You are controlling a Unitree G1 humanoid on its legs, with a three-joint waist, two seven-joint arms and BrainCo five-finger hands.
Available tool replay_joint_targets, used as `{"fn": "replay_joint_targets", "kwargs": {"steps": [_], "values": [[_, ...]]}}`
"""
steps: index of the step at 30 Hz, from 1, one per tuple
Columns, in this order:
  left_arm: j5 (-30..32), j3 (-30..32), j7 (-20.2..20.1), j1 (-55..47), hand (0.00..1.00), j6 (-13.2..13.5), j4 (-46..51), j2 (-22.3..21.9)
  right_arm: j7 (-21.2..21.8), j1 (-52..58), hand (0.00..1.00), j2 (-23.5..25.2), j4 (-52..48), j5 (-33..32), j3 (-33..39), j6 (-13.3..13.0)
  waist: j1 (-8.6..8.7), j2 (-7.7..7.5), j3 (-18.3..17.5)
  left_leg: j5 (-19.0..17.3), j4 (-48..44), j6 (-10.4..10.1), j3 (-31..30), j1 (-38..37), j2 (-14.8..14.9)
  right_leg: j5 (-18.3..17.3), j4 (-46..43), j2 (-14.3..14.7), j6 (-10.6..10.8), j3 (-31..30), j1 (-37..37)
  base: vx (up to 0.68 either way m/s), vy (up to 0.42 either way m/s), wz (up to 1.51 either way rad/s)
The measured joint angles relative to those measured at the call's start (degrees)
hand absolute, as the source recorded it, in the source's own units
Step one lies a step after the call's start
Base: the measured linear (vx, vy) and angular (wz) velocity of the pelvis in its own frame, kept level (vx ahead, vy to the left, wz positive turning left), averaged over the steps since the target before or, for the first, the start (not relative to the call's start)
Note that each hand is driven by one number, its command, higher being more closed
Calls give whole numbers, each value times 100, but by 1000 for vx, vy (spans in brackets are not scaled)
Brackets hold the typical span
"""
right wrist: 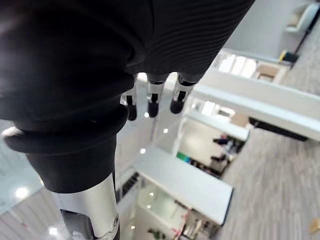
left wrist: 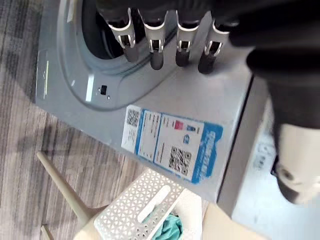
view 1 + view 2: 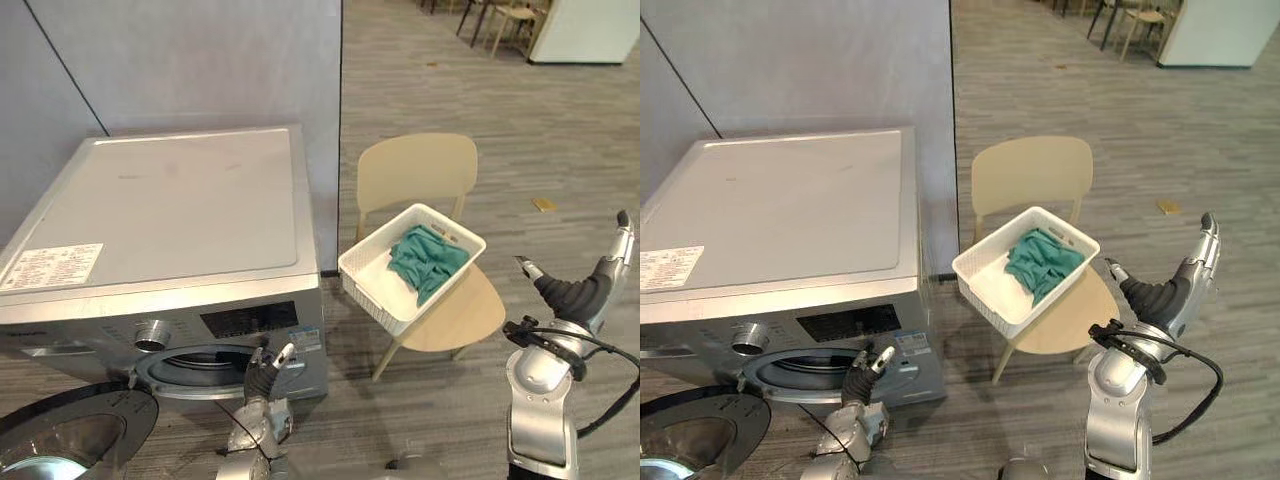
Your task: Pick up the laundry basket with both hands and put the clothes into the washing machine.
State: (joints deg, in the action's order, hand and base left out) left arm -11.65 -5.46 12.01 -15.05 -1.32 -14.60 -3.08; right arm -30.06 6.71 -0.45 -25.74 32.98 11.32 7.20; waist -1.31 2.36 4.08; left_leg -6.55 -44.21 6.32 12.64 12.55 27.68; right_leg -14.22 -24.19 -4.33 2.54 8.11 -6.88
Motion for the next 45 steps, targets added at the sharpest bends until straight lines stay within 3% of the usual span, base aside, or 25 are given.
{"fn": "replay_joint_targets", "kwargs": {"steps": [1,2,3,5,8,10,15,19,20,26,29,33,36,37,38,39,40,41,42,43,44,45], "values": [[0,-23,-66,6,0,1,-25,-7,11,75,0,42,27,-3,-78,-10,23,-53,-19,-43,181,12,150,-49,-75,0,54,-57,0,97,50,89,-11,47],[1,-75,-83,19,0,1,-39,-6,13,168,0,80,18,-4,-108,-18,51,-80,-42,-87,461,-126,158,-108,-215,20,103,-125,35,175,47,96,23,67],[3,-139,-85,57,0,5,-41,-8,39,307,0,90,14,-31,-100,-53,81,-49,-83,-76,862,-483,151,-244,-384,78,208,-215,122,296,54,82,54,64],[6,-144,-82,103,0,14,-49,-13,139,422,0,119,14,-89,-101,-54,59,-71,-79,-106,1532,-728,189,-446,-616,347,576,-275,185,387,133,45,81,36],[56,-213,-91,121,0,39,-59,37,235,491,0,166,-54,-79,41,-132,149,-95,-152,-9,2892,-1368,187,-995,-992,658,1170,-459,298,621,468,20,201,40],[145,-304,-119,162,0,48,-59,73,236,501,0,174,-65,-70,147,-181,216,-108,-197,55,3390,-1477,209,-1120,-1199,738,1293,-563,428,732,456,27,158,46],[334,-363,-194,150,0,48,-62,197,236,518,0,227,-65,-71,98,-225,178,-166,-233,60,3743,-1490,503,-1231,-1647,1253,1953,-871,674,541,510,-30,170,-14],[333,-377,-189,155,0,48,-67,210,176,694,0,227,-65,-71,65,-230,207,-162,-294,55,3753,-1476,510,-1226,-1673,1326,2139,-870,724,500,568,-17,10,-4],[331,-407,-188,135,0,54,-166,155,9,856,0,238,-64,-77,-172,-393,215,-91,-517,225,4150,-1402,569,-1398,-1797,1559,2432,-880,722,447,662,0,0,0],[325,-353,-190,119,0,56,-166,147,43,939,0,228,32,-193,-99,-482,204,-99,-504,225,4150,-1401,546,-1339,-1798,1559,2432,-881,722,471,660,0,0,2],[308,-177,-202,14,0,64,-166,125,385,1016,0,229,548,-984,204,-690,208,-123,-441,225,4143,-1402,540,-1343,-1797,1559,2421,-880,722,479,653,0,0,0],[190,412,-205,-11,0,71,-169,108,891,830,0,220,1215,-2099,346,-881,155,-111,-22,76,3815,-1425,906,-1287,-1667,1591,2146,-815,677,59,269,-52,-5,-54],[52,806,-201,62,0,74,-245,215,1158,653,0,219,1562,-3011,386,-1132,73,0,423,-434,2838,-1432,1286,-998,-1185,1627,1650,-550,640,-508,-168,-131,-23,-86],[12,829,-205,149,0,73,-361,319,1228,651,0,226,1629,-3442,405,-1208,70,90,534,-578,2511,-1414,1392,-994,-925,1694,1631,-418,746,-683,-178,-68,-29,-54],[2,861,-205,164,0,79,-399,345,1298,638,0,224,1668,-3698,383,-1287,56,202,600,-615,2292,-1404,1470,-921,-707,1539,1367,-387,642,-832,-299,-86,-37,-39],[-1,915,-199,202,0,84,-399,367,1317,642,0,218,1669,-3763,373,-1335,78,197,614,-615,2191,-1404,1467,-877,-668,1303,943,-455,378,-786,-427,-52,-53,-14],[-2,980,-193,275,0,124,-397,392,1372,645,0,218,1674,-3824,389,-1365,114,126,599,-614,2100,-1406,1467,-886,-662,960,145,-805,136,-585,-573,-50,-144,17],[-3,988,-192,294,0,188,-392,395,1414,636,0,211,1688,-3894,376,-1371,125,83,576,-613,1933,-1408,1469,-889,-570,789,-299,-1140,23,-345,-583,-41,-196,13],[-3,988,-190,283,0,214,-388,395,1416,619,0,211,1719,-3922,340,-1372,132,37,547,-607,1863,-1425,1483,-897,-523,723,-470,-1276,18,-221,-583,-29,-293,3],[-11,988,-188,269,0,241,-373,398,1453,588,0,205,1764,-3930,242,-1371,130,-107,446,-574,1786,-1606,1541,-908,-384,526,-606,-1350,511,67,-602,-20,-376,-32],[-17,995,-188,224,0,239,-375,379,1543,563,0,173,1774,-3940,122,-1371,50,-100,355,-487,1851,-1799,1592,-909,-193,120,-479,-1169,881,289,-644,-3,-499,-73],[-47,1000,-168,211,0,229,-402,232,1596,410,0,97,1844,-3964,38,-1365,55,117,355,-286,1924,-1939,1642,-901,146,53,-451,-786,681,287,-760,20,-435,-74]]}}
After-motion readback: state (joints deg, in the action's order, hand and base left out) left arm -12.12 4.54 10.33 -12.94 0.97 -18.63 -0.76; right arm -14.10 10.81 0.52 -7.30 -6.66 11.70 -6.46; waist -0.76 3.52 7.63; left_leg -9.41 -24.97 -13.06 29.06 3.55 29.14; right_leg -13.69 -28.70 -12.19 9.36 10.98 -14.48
